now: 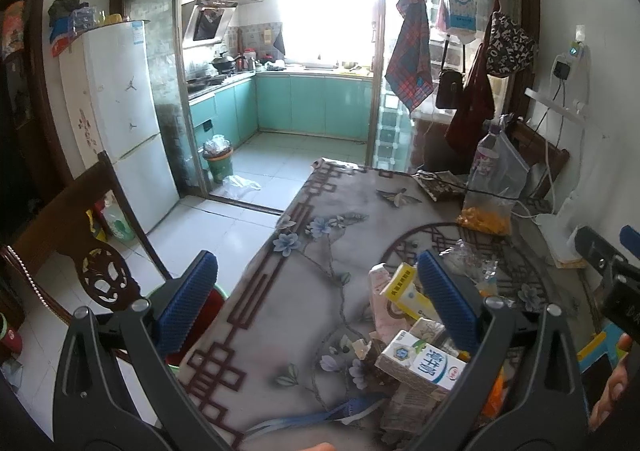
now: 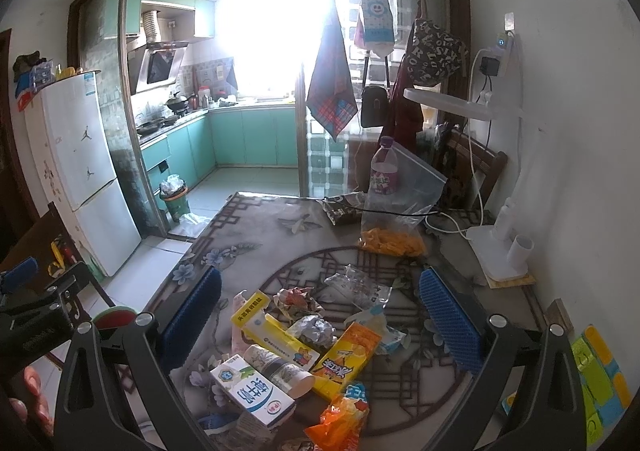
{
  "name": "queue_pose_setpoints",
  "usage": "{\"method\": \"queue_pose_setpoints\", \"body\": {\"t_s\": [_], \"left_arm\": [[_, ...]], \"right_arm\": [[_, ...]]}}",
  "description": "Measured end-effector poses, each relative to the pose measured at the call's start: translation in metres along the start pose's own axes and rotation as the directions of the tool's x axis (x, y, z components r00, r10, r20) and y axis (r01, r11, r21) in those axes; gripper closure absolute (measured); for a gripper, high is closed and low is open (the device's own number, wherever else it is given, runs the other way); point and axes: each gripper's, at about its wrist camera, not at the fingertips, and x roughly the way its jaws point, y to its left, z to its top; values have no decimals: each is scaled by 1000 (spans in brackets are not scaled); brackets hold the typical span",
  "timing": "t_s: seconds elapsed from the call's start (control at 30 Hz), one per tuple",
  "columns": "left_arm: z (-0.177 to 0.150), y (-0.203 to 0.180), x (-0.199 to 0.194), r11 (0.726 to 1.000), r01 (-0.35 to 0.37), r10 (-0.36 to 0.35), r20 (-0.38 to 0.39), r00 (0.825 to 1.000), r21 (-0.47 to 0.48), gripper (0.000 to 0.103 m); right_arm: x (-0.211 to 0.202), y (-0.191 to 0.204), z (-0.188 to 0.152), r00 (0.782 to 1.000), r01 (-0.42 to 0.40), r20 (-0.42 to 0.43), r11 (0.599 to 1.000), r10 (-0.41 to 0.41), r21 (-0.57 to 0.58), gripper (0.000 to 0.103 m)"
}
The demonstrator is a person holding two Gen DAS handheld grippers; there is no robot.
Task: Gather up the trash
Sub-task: 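Grasp the clear plastic bottle with the left tool while the right tool grasps the white milk carton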
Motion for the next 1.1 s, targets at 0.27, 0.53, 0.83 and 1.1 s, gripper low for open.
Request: {"method": "queue_pose_setpoints", "body": {"t_s": [0.27, 0.53, 0.83, 1.1], "left_arm": [[0, 3, -2, 998, 36, -36, 0, 999, -56, 5], [-19, 11, 17, 993, 62, -72, -96, 993, -99, 5], [-57, 35, 47, 992, 10, -39, -230, 972, -126, 6], [-83, 46, 48, 996, 23, -45, -256, 966, -85, 7]], "right_arm": [[-4, -2, 0, 1000, 2, -8, 1000, -2, 5, 7], [9, -6, -6, 994, -85, -72, 995, 82, -46, 7], [96, 56, -94, 849, -340, -490, 916, 201, -214, 38], [146, 73, -137, 763, -350, -637, 898, 109, -266, 28]]}}
